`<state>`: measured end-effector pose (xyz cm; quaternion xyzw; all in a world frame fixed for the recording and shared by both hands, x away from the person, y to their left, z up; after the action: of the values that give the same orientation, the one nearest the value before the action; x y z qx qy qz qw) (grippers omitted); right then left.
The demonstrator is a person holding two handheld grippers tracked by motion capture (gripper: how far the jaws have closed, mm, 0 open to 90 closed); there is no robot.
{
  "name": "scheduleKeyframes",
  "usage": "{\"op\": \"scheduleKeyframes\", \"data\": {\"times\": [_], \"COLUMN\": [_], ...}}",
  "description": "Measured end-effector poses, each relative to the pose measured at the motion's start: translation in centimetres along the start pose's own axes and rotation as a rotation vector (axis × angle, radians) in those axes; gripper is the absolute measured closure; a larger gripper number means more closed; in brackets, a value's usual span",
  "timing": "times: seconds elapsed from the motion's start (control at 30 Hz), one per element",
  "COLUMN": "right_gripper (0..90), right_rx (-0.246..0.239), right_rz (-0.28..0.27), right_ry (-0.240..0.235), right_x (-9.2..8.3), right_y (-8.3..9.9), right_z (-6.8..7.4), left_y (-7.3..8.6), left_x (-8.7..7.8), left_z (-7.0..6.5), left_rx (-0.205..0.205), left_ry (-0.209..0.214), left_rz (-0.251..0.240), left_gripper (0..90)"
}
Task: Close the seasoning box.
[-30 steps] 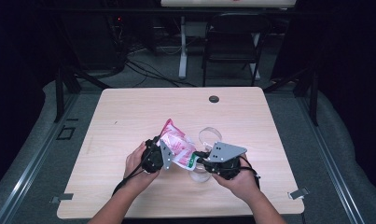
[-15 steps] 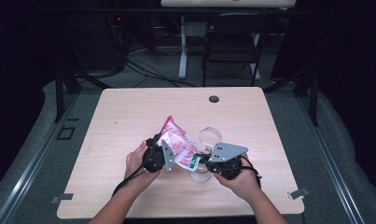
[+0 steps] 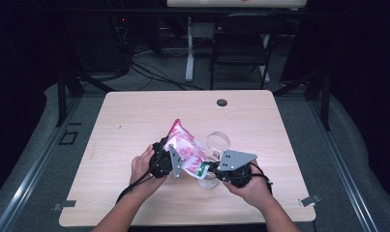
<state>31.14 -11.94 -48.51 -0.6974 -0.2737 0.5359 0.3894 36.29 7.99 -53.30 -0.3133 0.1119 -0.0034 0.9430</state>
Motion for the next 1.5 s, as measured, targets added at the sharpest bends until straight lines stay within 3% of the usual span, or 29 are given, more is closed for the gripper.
{"op": "scheduleKeyframes", "data": {"times": [0.87,1.5], "right_gripper": [90.0,90.0], "right_rx": [-0.003,0.028], "right_rz": [0.034,0.03], "right_ry": [-0.03,-0.052], "right_x": [0.1,0.0], "right_y": [0.9,1.2], "right_z": [-0.1,-0.3], "left_y": [-0.6,-1.0], "left_x": [0.0,-0.1], "left_z": [0.0,0.1], "left_rx": [0.037,0.063], "left_ry": [-0.037,-0.06], "left_rz": [-0.022,-0.038], "left_gripper": [58.1,58.2]}}
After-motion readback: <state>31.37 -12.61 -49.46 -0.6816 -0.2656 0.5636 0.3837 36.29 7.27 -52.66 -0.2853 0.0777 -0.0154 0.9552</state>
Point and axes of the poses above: each handheld gripper's, and its own axes: x roughly forward along the jaws, y roughly out of its underside, z roughly to its left, the point moved 4 cm from there along x, roughly forward along the jaws, and after that the axes turned 11 degrees about -y, right-handed, at the moved point
